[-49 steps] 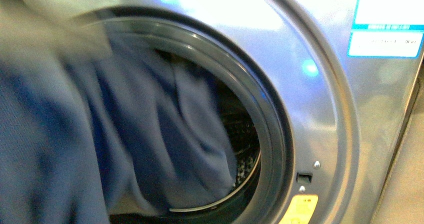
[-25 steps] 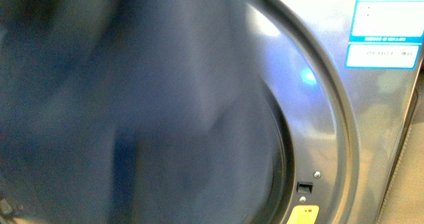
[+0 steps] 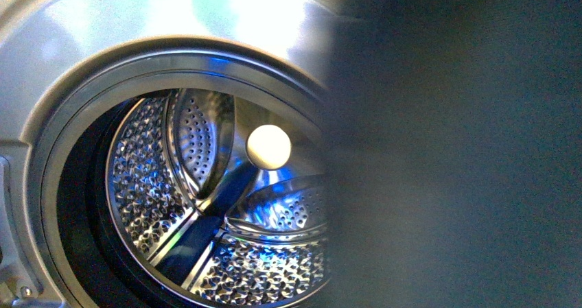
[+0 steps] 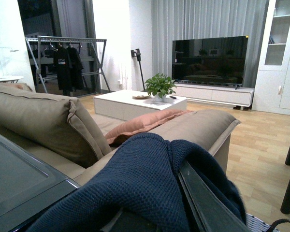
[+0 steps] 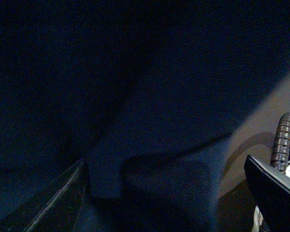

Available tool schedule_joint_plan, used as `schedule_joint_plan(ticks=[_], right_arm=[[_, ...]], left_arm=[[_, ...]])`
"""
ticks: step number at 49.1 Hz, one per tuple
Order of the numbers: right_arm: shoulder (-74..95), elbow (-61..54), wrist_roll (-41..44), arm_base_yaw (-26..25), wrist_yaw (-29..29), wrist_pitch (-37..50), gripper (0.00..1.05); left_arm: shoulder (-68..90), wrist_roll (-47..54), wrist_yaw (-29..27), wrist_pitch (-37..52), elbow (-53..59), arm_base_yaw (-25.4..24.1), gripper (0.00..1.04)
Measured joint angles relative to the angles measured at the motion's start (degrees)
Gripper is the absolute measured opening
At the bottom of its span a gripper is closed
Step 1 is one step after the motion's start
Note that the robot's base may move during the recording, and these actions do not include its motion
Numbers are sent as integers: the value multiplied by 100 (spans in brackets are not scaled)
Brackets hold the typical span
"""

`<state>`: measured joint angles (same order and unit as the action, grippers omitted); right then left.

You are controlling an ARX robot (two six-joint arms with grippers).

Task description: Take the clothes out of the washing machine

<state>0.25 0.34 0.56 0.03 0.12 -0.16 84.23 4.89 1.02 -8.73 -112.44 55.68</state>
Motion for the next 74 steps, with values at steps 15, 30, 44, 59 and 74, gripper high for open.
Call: schedule_joint_plan(ticks=[15, 30, 44, 59, 74], right_arm=[[0, 0, 2, 0, -11, 0, 97], [782, -9, -2553, -1773, -3357, 2625, 97], [2074, 444, -4533, -3021, -4723, 4677, 97], [2439, 1263, -4061, -1556, -4332, 4113, 97], [3412, 1386, -2636, 872, -2723, 4028, 97]], left_arm=[[0, 9, -4, -2, -92, 9, 6], [2, 9, -85, -4, -98, -7, 6], [2, 13, -70, -4, -98, -2, 6], [2, 11, -74, -4, -98, -4, 6], [2, 13, -72, -4, -98, -4, 6]])
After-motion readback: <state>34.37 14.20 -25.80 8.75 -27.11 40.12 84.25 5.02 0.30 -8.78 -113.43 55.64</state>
